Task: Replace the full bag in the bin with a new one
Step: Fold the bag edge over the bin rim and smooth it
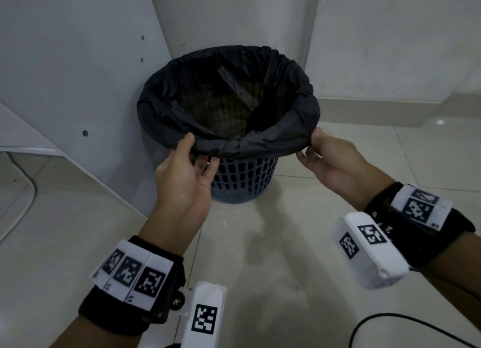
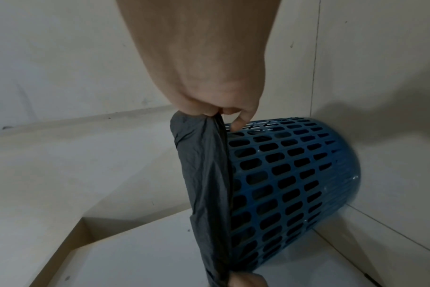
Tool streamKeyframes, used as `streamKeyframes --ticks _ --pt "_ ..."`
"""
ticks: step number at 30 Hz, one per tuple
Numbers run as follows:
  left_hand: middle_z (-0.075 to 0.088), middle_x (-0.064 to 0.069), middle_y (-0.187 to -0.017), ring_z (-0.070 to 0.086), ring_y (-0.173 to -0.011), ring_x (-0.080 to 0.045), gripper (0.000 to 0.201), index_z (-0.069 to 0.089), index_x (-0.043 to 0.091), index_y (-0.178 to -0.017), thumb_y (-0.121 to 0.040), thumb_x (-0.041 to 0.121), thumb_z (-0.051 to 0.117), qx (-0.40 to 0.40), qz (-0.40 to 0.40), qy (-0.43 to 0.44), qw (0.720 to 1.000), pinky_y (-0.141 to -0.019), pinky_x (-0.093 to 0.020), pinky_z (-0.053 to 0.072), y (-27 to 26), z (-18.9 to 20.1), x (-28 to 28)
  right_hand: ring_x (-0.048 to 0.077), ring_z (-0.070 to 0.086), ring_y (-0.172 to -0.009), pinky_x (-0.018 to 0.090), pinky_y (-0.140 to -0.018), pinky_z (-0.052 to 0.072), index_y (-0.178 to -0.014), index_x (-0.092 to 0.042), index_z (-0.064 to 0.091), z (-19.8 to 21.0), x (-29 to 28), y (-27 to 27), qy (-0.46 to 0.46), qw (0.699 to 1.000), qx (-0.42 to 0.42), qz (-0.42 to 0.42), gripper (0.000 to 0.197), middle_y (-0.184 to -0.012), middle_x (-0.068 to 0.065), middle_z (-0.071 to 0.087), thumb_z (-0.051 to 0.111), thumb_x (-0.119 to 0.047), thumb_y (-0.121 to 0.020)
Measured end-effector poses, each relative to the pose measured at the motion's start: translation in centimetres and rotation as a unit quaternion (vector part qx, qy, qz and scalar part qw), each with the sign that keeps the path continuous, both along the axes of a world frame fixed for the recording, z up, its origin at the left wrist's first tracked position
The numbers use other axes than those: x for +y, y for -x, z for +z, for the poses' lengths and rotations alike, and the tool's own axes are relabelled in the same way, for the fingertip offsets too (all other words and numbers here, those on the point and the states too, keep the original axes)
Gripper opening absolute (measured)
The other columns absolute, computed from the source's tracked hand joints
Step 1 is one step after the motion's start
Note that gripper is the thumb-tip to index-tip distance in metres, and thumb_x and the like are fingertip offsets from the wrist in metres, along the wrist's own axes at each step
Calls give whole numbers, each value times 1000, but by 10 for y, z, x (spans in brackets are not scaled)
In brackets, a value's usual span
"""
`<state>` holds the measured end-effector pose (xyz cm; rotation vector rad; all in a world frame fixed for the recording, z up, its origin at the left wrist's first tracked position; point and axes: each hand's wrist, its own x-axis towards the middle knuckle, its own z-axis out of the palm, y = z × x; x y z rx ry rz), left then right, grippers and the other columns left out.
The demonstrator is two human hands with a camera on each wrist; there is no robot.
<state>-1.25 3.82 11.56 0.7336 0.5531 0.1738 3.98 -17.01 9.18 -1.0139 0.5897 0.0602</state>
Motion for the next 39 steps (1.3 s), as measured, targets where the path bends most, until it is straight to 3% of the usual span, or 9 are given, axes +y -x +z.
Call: streamKeyframes --ticks 5,7,12,15,21,26,29,34,39 --pt "69 -14 -117 70 -103 -25 25 64 1 -117 -94 10 67 -7 -2 5 1000 -85 -40 61 0 0 1 16 53 -75 35 -78 58 -86 -1 60 14 4 -7 -86 995 -41 -22 19 -81 7 59 49 0 -101" --pt "69 -15 -118 69 -105 -25 26 64 0 -119 -94 10 67 -10 -3 8 1000 -84 -40 61 0 0 1 17 59 -77 30 -72 60 -89 -2 63 14 5 -7 -84 995 -57 -16 18 -84 7 63 49 0 -101" --pt "67 -16 -120 66 -99 -24 16 66 3 -108 -94 11 67 -5 -5 1 1000 -80 -38 62 -2 -2 2 19 73 -88 32 -79 60 -115 -5 67 11 4 -1 -84 991 -106 19 34 -106 8 75 57 -33 -98" --pt "67 -15 -116 66 -99 -24 15 66 3 -106 -94 12 67 -4 -5 2 1000 -80 -39 62 -2 -2 2 21 71 -95 37 -88 59 -119 -1 64 10 7 -4 -64 991 -113 20 31 -111 10 74 55 -25 -100" --pt "67 -14 -120 68 -103 -24 26 63 2 -119 -95 12 66 -6 -10 1 1000 -76 -36 62 -2 -2 2 20 68 -87 33 -77 61 -103 -2 63 15 6 -13 -73 995 -68 11 21 -101 11 69 42 -6 -105" --pt "67 -15 -119 68 -101 -23 33 61 0 -125 -95 13 67 -4 -12 2 1000 -75 -34 62 -2 -3 3 24 68 -107 37 -81 61 -124 -6 61 16 7 -4 -127 986 -105 25 39 -113 7 71 47 -35 -103" --pt "68 -14 -113 68 -97 -22 35 61 -1 -127 -95 13 66 -6 -11 3 1000 -74 -34 62 -1 -4 3 22 65 -111 32 -83 60 -126 -6 63 11 5 -1 -95 990 -97 42 33 -116 5 71 56 -24 -100" --pt "68 -13 -111 67 -97 -24 32 61 0 -125 -95 12 66 -7 -15 3 1000 -77 -37 62 -3 -3 4 17 69 -102 28 -80 60 -131 0 58 10 6 -6 -63 995 -80 -5 31 -122 10 68 48 -7 -103" --pt "68 -13 -111 68 -99 -23 32 61 1 -125 -96 13 66 -7 -18 0 1000 -74 -35 62 -2 -2 4 20 67 -102 33 -76 60 -131 -8 58 16 11 6 -51 997 -48 -17 33 -121 6 68 48 -25 -104"
